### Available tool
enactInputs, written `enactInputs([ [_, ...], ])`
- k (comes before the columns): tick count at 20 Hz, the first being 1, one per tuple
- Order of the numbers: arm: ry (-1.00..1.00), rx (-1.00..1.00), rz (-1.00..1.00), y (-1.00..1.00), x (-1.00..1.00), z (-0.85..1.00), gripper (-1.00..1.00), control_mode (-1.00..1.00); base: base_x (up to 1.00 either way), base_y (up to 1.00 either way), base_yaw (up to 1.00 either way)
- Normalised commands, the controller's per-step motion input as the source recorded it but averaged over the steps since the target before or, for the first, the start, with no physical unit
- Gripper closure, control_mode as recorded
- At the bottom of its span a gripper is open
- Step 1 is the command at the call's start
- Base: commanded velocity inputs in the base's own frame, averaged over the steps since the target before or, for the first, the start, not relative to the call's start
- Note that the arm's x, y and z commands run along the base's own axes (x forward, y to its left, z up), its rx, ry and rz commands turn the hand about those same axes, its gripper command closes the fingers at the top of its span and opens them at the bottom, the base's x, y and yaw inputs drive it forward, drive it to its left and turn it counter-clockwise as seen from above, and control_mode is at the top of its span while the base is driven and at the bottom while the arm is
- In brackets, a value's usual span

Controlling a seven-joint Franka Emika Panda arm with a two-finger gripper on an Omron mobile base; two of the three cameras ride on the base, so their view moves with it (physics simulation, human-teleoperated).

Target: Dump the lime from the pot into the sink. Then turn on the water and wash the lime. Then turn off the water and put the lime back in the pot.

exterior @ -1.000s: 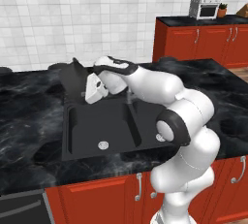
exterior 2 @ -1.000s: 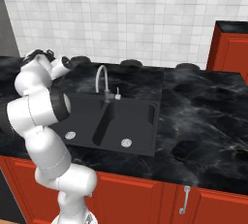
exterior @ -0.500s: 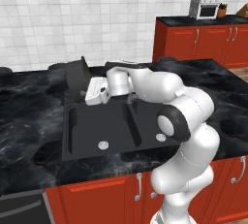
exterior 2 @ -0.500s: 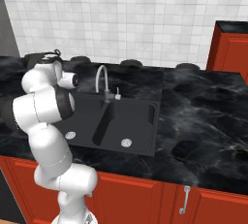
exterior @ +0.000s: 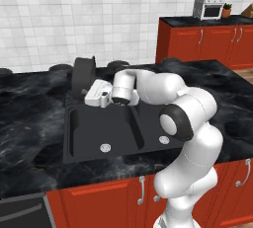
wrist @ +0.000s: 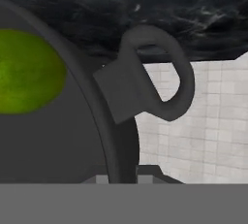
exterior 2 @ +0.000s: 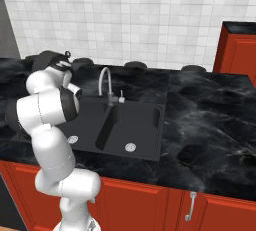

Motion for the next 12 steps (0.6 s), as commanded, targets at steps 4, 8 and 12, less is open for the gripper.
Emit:
enactInputs([
  [4,0.00,0.18,-0.07,0.00,0.07,0.01,1.00,-1.00,0.00,0.00,0.00],
  [8,0.00,0.17,-0.06,0.00,0.15,0.00,1.00,-1.00,0.00,0.00,0.00],
  [12,0.00,0.14,-0.03,0.00,0.32,0.00,1.00,-1.00,0.00,0.00,0.00],
])
